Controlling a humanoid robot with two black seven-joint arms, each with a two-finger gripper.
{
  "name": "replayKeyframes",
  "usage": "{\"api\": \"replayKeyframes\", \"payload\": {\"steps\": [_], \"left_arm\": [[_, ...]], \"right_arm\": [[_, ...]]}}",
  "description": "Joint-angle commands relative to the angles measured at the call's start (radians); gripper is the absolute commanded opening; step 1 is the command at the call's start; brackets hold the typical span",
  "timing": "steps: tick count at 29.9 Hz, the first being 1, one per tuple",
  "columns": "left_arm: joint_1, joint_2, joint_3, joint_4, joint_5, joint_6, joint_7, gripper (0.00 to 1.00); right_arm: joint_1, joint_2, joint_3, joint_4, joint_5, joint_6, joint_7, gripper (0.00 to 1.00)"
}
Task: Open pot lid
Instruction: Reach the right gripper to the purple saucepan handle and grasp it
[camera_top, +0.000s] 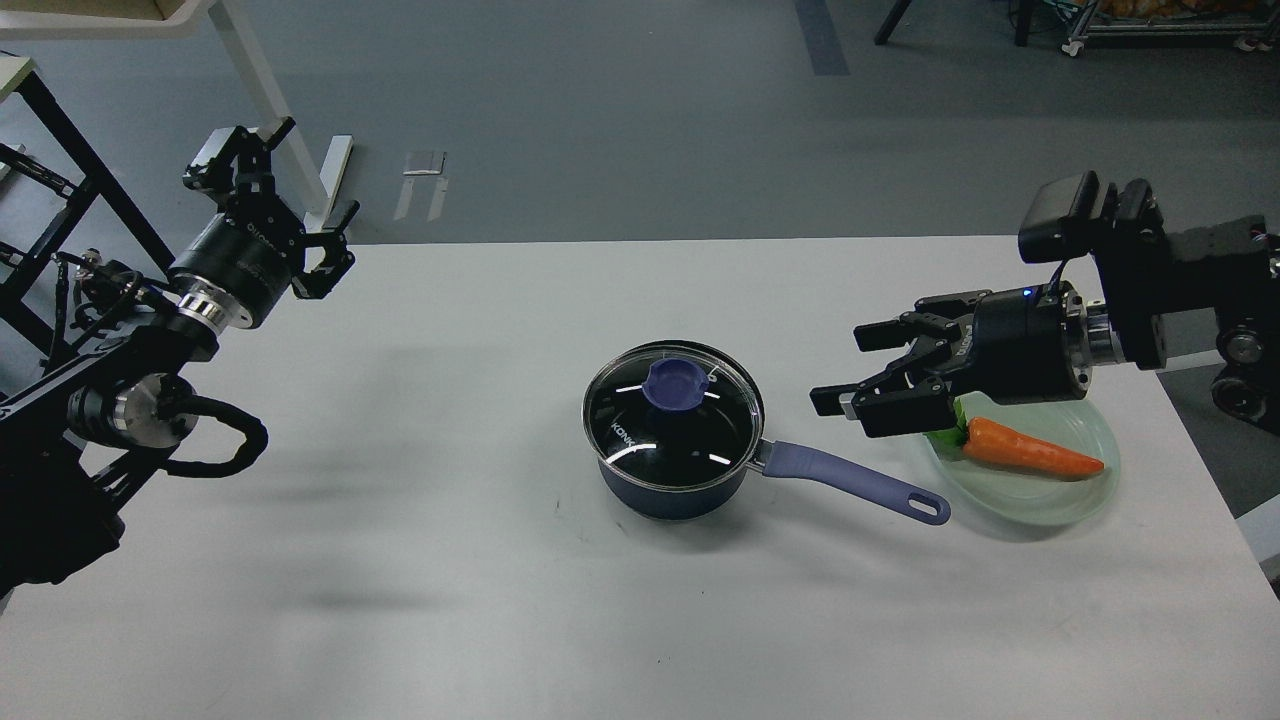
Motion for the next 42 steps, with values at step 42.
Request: {"api": "replayKeyframes", "payload": {"steps": [42], "left_arm": [[0.0, 0.0, 0.0, 0.0, 0.0, 0.002, 0.0, 0.99]], "right_arm": [[-0.046, 0.138, -0.201, -0.109, -0.139, -0.004, 0.0, 0.63]]}}
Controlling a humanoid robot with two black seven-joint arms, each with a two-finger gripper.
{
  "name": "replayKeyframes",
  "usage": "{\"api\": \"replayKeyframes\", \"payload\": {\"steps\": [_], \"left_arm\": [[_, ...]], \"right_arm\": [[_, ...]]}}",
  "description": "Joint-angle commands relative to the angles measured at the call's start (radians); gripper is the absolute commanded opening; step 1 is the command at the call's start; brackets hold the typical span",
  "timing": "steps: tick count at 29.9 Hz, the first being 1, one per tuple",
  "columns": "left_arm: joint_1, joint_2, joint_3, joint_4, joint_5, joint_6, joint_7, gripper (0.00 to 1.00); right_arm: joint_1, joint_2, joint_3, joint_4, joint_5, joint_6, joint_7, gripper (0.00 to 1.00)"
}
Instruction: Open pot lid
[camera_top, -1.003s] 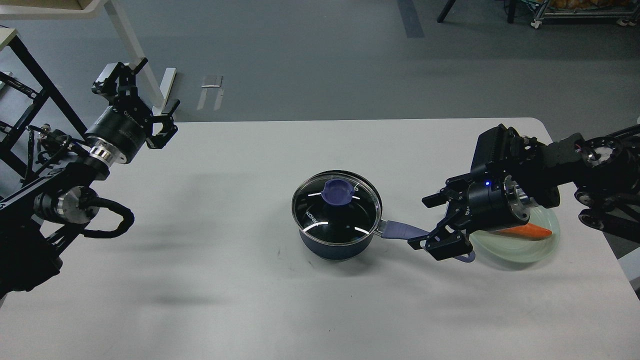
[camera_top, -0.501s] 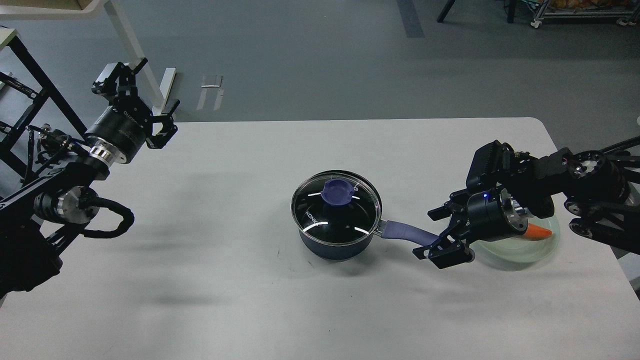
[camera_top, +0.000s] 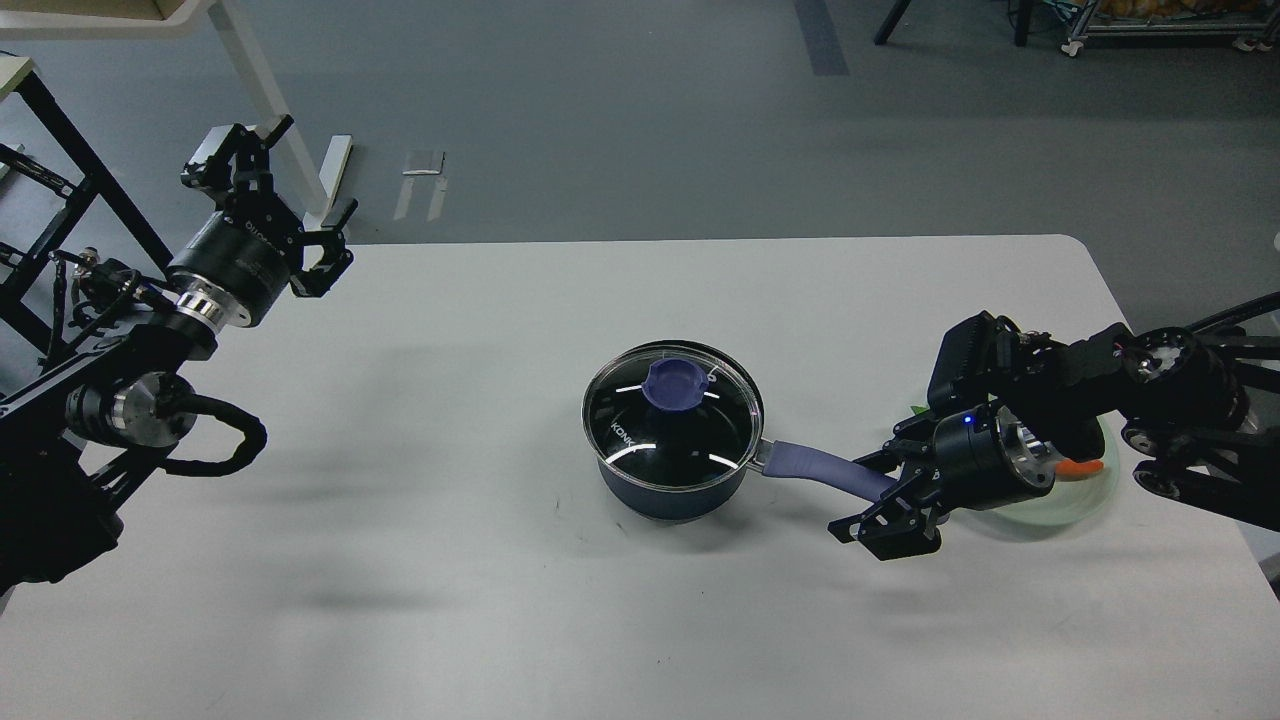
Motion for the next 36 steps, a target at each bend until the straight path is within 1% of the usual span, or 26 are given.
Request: {"api": "replayKeyframes", "payload": {"steps": [1, 3, 6, 14, 16, 20, 24, 27, 29, 30, 33, 35, 36], "left_arm": [[0.0, -0.001, 0.0, 0.0, 0.0, 0.001, 0.0, 0.99], [0.0, -0.001, 0.0, 0.0, 0.0, -0.001, 0.0, 0.99], [0.0, -0.001, 0.0, 0.0, 0.0, -0.001, 0.0, 0.99], [0.0, -0.001, 0.0, 0.0, 0.0, -0.001, 0.0, 0.99], [0.0, -0.001, 0.0, 0.0, 0.0, -0.001, 0.0, 0.99], [-0.001, -0.001, 0.0, 0.0, 0.0, -0.001, 0.0, 0.99], [-0.001, 0.002, 0.0, 0.0, 0.002, -0.001, 0.0, 0.99], [-0.001, 0.002, 0.002, 0.0, 0.012, 0.001, 0.0, 0.99], [-0.003, -0.001, 0.008, 0.001, 0.04, 0.004, -0.001, 0.99], [-0.003, 0.002, 0.015, 0.002, 0.055, 0.004, -0.005, 0.99], [-0.006, 0.002, 0.037, 0.002, 0.135, 0.005, -0.04, 0.99], [-0.03, 0.002, 0.041, 0.005, 0.254, 0.004, -0.071, 0.99], [-0.05, 0.002, 0.04, 0.006, 0.344, 0.001, -0.071, 0.99]], "right_arm": [[0.0, -0.001, 0.0, -0.005, -0.007, 0.0, 0.0, 0.6], [0.0, -0.001, 0.0, -0.006, -0.007, 0.0, 0.0, 0.54], [0.002, -0.001, 0.0, -0.006, -0.013, 0.0, 0.0, 0.53], [0.008, -0.001, 0.0, -0.012, -0.029, 0.0, 0.0, 0.41], [0.011, -0.001, 0.0, -0.017, -0.029, 0.0, 0.0, 0.4], [0.011, -0.001, 0.0, -0.018, -0.029, 0.0, 0.0, 0.31], [0.012, -0.001, 0.0, -0.018, -0.029, 0.0, 0.0, 0.29], [0.012, -0.001, 0.0, -0.018, -0.029, 0.0, 0.0, 0.23], [0.012, -0.001, 0.0, -0.018, -0.029, 0.0, 0.0, 0.22], [0.012, -0.001, 0.0, -0.018, -0.029, 0.0, 0.0, 0.22], [0.012, -0.001, 0.0, -0.018, -0.027, 0.0, 0.0, 0.23], [0.012, -0.001, 0.0, -0.018, -0.027, 0.0, 0.0, 0.23], [0.012, -0.001, 0.0, -0.018, -0.027, 0.0, 0.0, 0.23]]}}
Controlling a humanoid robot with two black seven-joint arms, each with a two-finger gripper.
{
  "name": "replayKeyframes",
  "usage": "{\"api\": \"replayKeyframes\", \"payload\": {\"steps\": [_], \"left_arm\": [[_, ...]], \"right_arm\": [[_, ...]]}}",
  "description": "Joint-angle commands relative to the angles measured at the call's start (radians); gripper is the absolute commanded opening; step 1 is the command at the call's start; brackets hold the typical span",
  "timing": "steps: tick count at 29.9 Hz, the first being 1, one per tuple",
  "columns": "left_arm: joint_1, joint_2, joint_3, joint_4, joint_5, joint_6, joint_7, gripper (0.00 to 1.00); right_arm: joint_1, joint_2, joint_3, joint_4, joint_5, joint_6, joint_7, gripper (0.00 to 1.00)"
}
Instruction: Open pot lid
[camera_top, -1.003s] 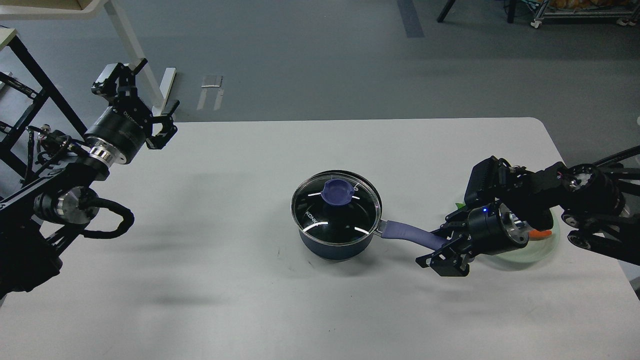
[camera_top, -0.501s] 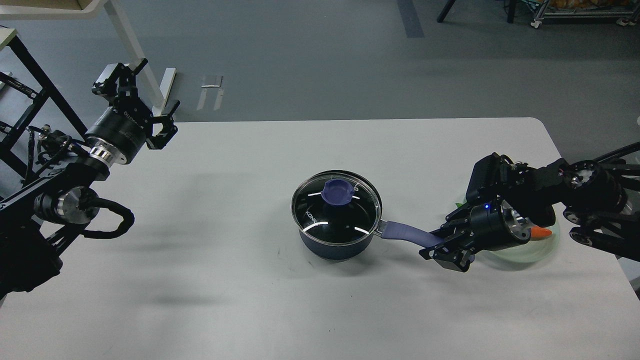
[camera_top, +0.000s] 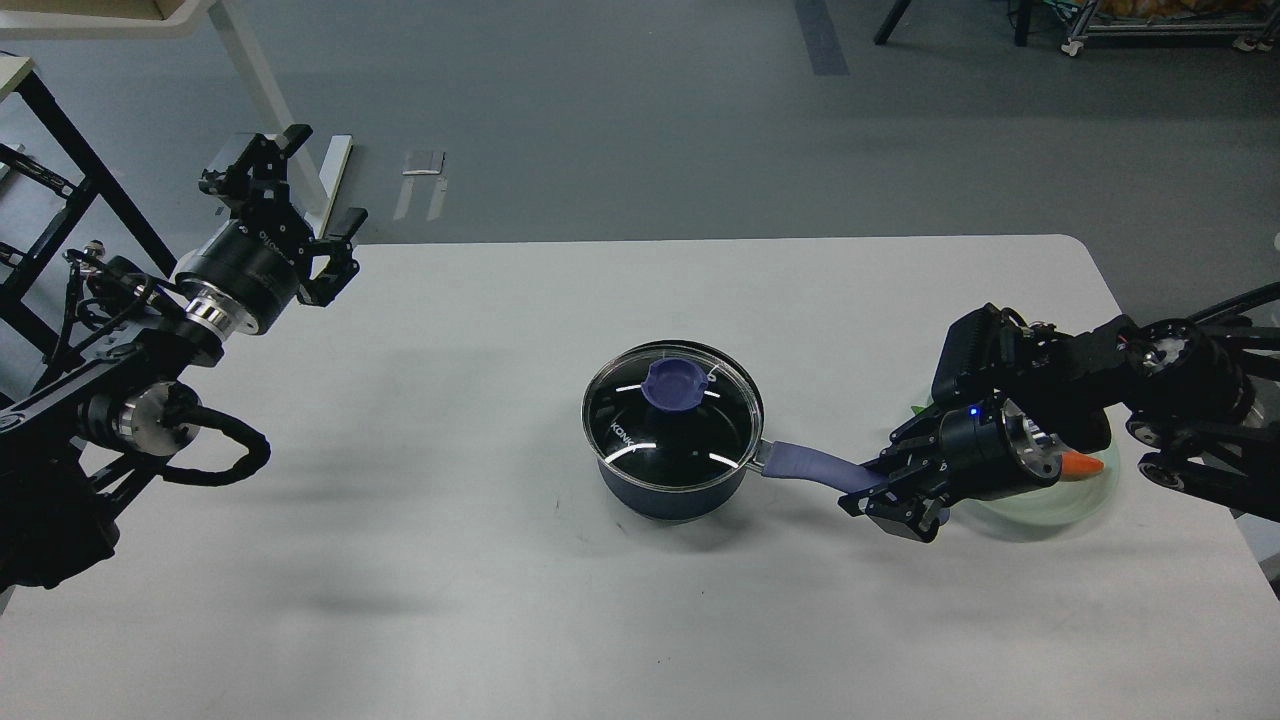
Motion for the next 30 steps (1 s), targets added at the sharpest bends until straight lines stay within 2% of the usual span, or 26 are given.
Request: {"api": "replayKeyframes", "payload": {"steps": [1, 7, 12, 16, 19, 24, 30], "left_arm": [[-0.058, -0.003, 0.004, 0.003, 0.265, -0.011, -0.025, 0.99], [-0.237, -0.003, 0.007, -0.007, 0.747, -0.062, -0.025, 0.99], [-0.343, -0.004, 0.093, -0.157, 1.022, -0.05, -0.025, 0.99], [-0.403, -0.004, 0.212, -0.305, 1.191, 0.005, -0.025, 0.99], [-0.455, -0.013, 0.318, -0.372, 1.342, 0.05, -0.025, 0.99], [-0.507, -0.076, 0.447, -0.371, 1.548, 0.166, -0.025, 0.99], [-0.504, -0.15, 0.547, -0.33, 1.682, 0.208, -0.025, 0.99]], "right_arm": [[0.0, 0.0, 0.0, 0.0, 0.001, 0.0, 0.0, 0.23], [0.002, -0.002, 0.0, 0.0, 0.003, 0.0, 0.0, 0.23], [0.002, -0.002, 0.0, 0.0, 0.003, 0.0, 0.0, 0.23], [0.002, -0.003, 0.0, 0.0, 0.003, 0.0, 0.0, 0.23], [0.002, -0.006, 0.0, 0.0, 0.003, 0.0, 0.0, 0.23], [0.002, -0.005, 0.002, 0.0, 0.004, 0.0, 0.0, 0.23], [0.002, -0.005, 0.002, 0.0, 0.004, 0.0, 0.0, 0.23]]}}
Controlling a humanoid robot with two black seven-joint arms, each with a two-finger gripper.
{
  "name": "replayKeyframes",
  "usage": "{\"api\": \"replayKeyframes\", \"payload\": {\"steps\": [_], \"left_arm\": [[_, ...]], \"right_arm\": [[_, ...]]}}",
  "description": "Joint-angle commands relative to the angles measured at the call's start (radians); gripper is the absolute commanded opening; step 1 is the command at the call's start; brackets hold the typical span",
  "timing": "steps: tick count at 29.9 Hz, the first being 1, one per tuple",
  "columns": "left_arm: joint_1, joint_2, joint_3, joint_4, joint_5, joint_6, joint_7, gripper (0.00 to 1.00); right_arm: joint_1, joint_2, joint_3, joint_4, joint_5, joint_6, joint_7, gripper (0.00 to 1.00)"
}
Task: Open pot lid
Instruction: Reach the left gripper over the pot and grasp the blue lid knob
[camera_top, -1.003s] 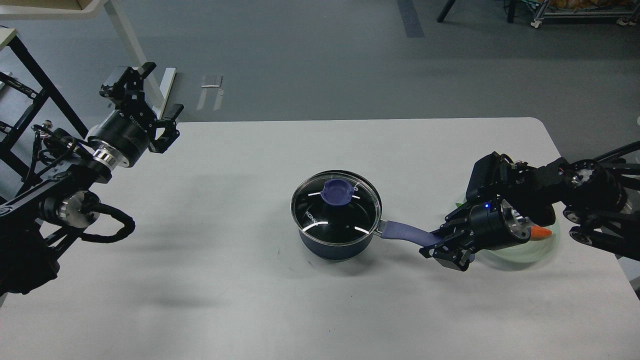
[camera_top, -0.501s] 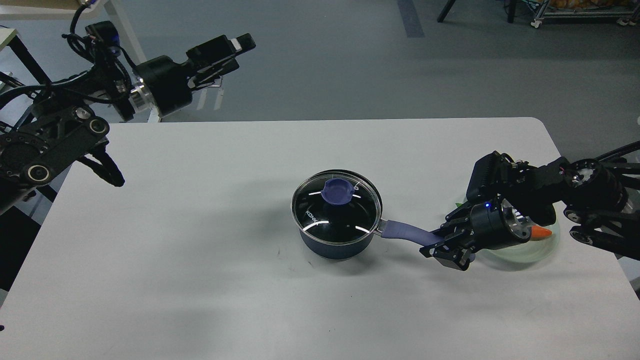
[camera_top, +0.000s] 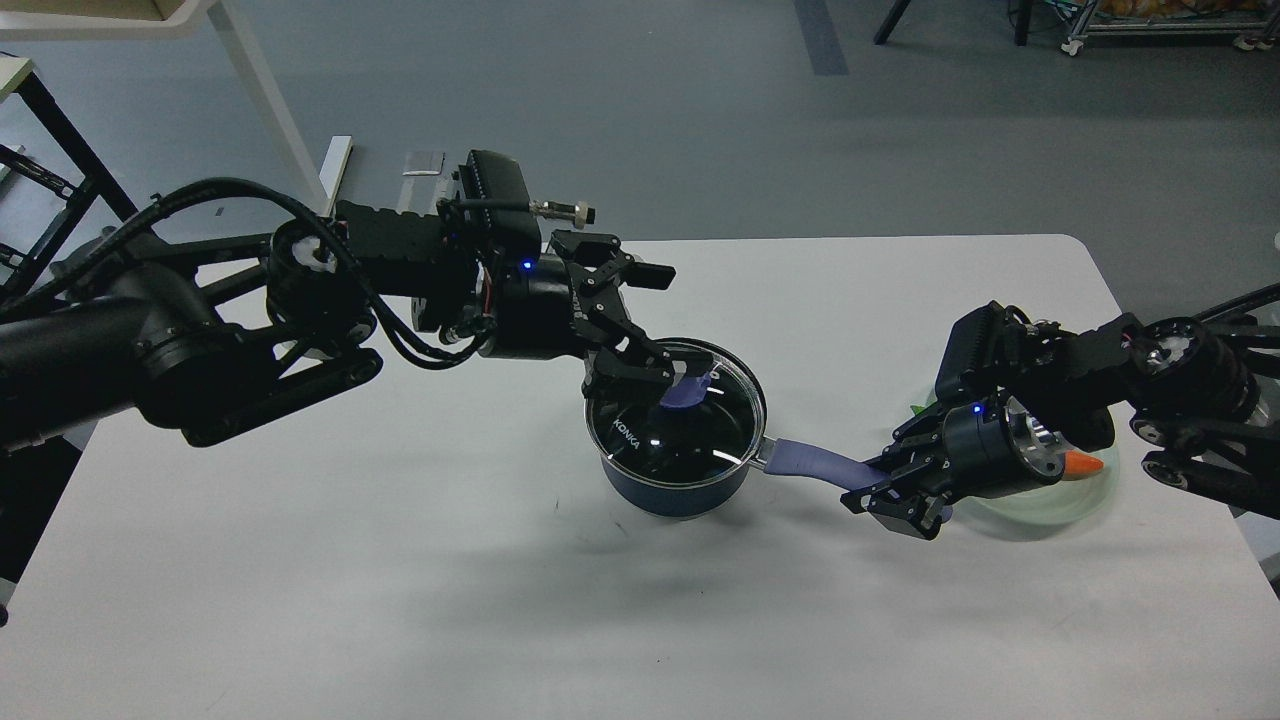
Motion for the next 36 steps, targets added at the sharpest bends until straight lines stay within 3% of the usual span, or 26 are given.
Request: {"api": "replayKeyframes", "payload": {"steps": [1, 10, 31, 36], "left_arm": [[0.004, -0.041, 0.048, 0.029, 0.053, 0.03, 0.0, 0.99], [0.008, -0.117, 0.105, 0.212, 0.055, 0.115, 0.0, 0.99], [0.059, -0.17, 0.124, 0.243, 0.052, 0.115, 0.0, 0.99], [0.059, -0.18, 0.125, 0.249, 0.052, 0.116, 0.0, 0.9]], "right_arm": [[-0.002, 0.002, 0.0, 0.0, 0.0, 0.0, 0.0, 0.23], [-0.005, 0.006, 0.0, 0.0, 0.0, 0.0, 0.0, 0.23], [-0.011, 0.006, 0.0, 0.0, 0.0, 0.0, 0.0, 0.24], [-0.011, 0.006, 0.0, 0.0, 0.0, -0.002, 0.0, 0.24]]}}
